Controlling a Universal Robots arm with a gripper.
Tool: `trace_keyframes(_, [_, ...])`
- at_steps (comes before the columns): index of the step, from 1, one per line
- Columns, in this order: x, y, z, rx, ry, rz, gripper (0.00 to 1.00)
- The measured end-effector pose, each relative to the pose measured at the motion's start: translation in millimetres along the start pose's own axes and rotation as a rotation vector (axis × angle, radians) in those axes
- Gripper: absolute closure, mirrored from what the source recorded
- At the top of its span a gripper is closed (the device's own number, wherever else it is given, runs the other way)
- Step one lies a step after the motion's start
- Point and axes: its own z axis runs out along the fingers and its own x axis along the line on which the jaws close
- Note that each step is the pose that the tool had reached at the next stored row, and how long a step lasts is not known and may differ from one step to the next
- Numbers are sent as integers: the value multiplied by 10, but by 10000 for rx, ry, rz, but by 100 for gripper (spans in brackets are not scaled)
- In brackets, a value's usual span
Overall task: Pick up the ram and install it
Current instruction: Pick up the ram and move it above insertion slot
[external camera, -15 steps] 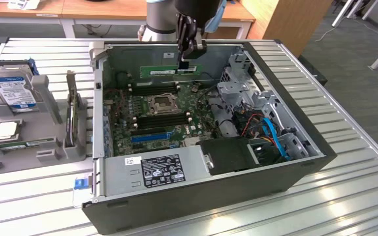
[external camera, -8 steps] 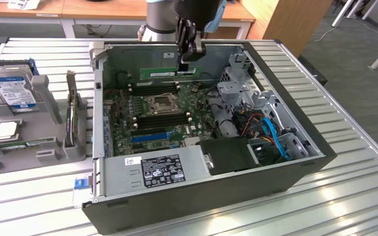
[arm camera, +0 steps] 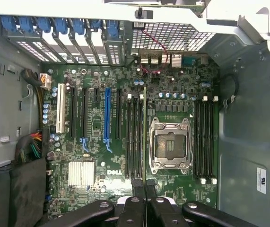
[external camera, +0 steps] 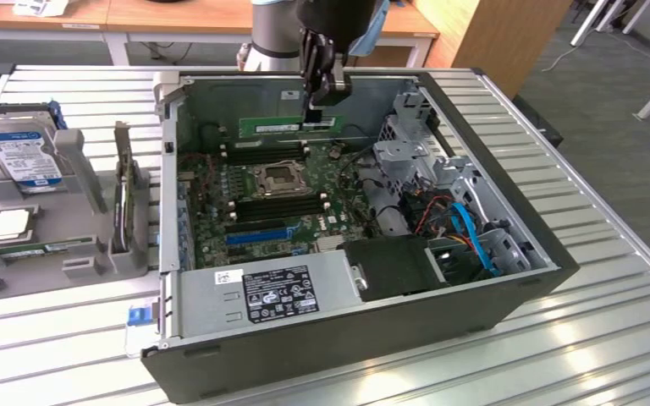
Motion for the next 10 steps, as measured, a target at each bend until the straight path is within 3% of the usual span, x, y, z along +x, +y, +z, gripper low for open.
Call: trace_keyframes(10, [3,1,50,2,1,0,88])
